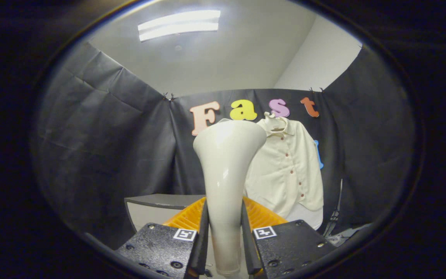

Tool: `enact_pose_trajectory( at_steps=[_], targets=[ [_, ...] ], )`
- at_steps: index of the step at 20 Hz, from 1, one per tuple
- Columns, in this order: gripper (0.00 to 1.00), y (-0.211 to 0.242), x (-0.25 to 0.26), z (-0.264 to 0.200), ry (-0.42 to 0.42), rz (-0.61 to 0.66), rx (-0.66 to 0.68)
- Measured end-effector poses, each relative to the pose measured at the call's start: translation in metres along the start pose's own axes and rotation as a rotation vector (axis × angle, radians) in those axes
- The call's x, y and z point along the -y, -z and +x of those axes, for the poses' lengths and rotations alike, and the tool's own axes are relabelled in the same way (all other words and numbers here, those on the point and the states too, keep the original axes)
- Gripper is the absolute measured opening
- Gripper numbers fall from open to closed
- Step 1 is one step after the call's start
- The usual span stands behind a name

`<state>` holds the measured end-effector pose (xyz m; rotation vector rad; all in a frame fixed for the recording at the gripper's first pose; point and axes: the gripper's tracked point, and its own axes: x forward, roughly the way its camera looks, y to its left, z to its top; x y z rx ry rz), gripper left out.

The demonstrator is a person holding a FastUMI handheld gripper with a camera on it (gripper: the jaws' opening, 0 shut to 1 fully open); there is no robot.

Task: Iron the clothes twice with a garment steamer, once on the left side and once on the right side.

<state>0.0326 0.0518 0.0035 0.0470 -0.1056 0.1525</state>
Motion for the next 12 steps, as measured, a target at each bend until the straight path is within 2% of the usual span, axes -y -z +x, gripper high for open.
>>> enact_pose_trajectory(
  at_steps=[3,7,12],
  targets=[
    [0.39,0.02,-0.017,-0.012,-0.035,-0.017,-0.05],
    [0.39,0.021,-0.024,-0.024,-0.067,0.002,-0.064],
    [0.39,0.023,-0.009,-0.04,-0.049,0.008,-0.086]
  ],
)
